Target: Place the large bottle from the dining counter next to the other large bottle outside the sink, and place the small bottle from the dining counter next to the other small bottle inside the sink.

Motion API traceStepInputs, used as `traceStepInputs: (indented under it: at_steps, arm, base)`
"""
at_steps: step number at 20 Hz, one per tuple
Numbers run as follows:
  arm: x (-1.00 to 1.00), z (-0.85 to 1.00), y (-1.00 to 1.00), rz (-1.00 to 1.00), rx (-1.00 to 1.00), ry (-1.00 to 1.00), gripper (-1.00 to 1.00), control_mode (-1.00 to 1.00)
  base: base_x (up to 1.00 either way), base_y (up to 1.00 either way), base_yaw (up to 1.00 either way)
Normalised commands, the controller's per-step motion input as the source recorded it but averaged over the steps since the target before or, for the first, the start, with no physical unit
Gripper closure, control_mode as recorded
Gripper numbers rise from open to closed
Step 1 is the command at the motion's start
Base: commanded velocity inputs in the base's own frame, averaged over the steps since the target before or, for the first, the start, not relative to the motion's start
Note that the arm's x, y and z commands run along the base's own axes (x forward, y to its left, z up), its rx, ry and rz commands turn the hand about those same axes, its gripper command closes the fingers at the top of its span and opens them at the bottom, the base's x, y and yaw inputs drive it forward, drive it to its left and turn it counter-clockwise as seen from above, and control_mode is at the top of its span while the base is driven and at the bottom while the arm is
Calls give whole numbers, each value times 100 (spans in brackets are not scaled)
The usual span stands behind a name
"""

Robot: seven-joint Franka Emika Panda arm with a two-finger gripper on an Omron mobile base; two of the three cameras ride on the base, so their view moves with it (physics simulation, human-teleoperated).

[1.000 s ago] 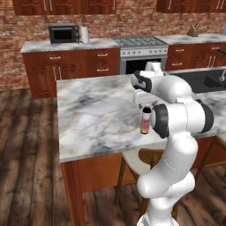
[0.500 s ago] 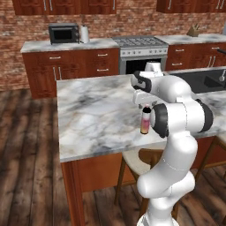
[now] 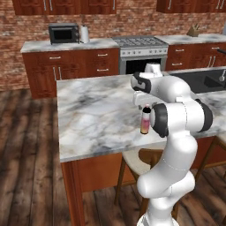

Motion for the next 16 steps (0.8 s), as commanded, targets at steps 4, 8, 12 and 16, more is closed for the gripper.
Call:
traceStepInputs:
  at_steps: [4,8,12,16]
  arm:
    - [0,-6,0,0,0,0,-100,-100]
    - [0,0,0,0,0,0,-100,-100]
    - [0,0,0,0,0,0,-100,-100]
    - [0,-3,0,0,0,0,-100,-100]
  base:
    - [0,0,0]
    - [0,0,0]
    - [0,0,0]
    - [0,0,0]
